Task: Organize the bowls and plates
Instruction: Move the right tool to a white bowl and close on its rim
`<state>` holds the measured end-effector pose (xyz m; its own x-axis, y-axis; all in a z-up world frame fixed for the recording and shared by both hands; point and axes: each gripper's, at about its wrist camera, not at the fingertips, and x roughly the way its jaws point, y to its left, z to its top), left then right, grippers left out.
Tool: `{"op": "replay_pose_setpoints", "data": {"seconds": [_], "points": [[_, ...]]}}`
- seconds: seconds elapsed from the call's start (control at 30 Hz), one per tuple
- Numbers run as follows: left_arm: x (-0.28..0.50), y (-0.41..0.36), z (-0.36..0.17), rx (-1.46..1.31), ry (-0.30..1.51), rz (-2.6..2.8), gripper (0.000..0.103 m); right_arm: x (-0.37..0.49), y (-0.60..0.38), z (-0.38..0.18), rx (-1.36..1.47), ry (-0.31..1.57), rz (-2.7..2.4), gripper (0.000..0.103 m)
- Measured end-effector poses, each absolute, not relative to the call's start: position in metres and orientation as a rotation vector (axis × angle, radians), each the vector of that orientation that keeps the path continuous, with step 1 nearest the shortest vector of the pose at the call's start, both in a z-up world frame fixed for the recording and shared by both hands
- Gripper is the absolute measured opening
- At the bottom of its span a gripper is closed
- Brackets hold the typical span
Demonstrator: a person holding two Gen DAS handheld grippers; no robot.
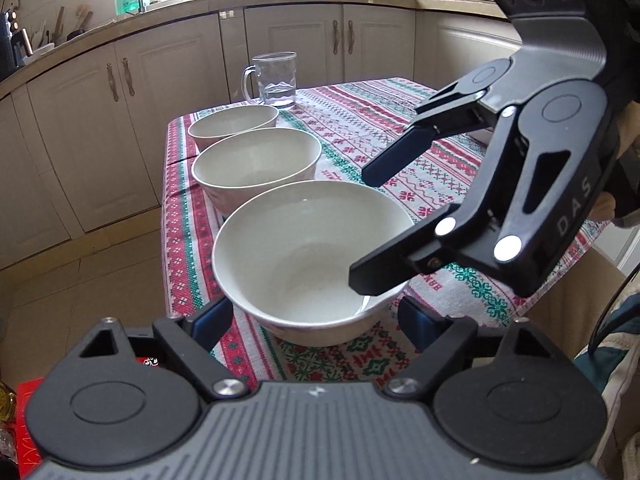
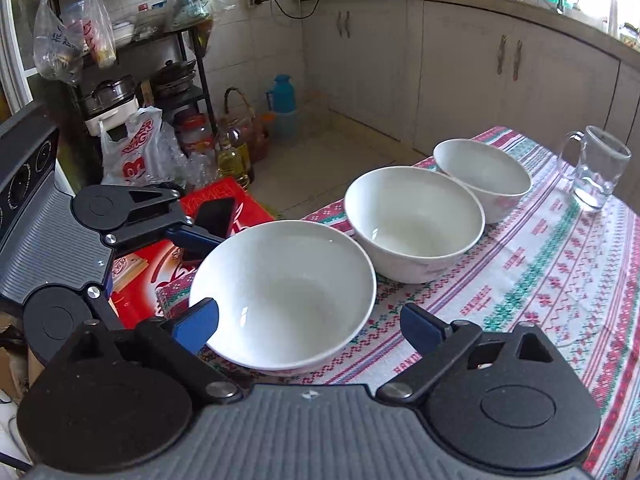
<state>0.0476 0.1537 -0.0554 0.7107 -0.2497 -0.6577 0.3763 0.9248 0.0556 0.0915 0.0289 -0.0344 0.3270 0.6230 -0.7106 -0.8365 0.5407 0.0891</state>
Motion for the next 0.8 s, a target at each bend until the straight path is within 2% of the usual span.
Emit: {"op": "replay_pose_setpoints", "data": {"seconds": [0.13,0.27,0.8], "points": [[0.0487,0.1555,-0.0546,0.180,0.695,-0.356,0.085,0.0933,0.0327,-0.0367,-0.325,0.785,0.987,0.087],[0.0478,0.1562,-0.0539,0.183,0.694,-0.362,0.084,0.0947,0.0344,-0.0379,-0.320,0.795,1.000,0.083],[0.0502,0.1484,-0.0466,0.204,0.696,-0.379,0.083,0.0923,0.0283,-0.0349,-0.306,0.794,0.994,0.083]]}}
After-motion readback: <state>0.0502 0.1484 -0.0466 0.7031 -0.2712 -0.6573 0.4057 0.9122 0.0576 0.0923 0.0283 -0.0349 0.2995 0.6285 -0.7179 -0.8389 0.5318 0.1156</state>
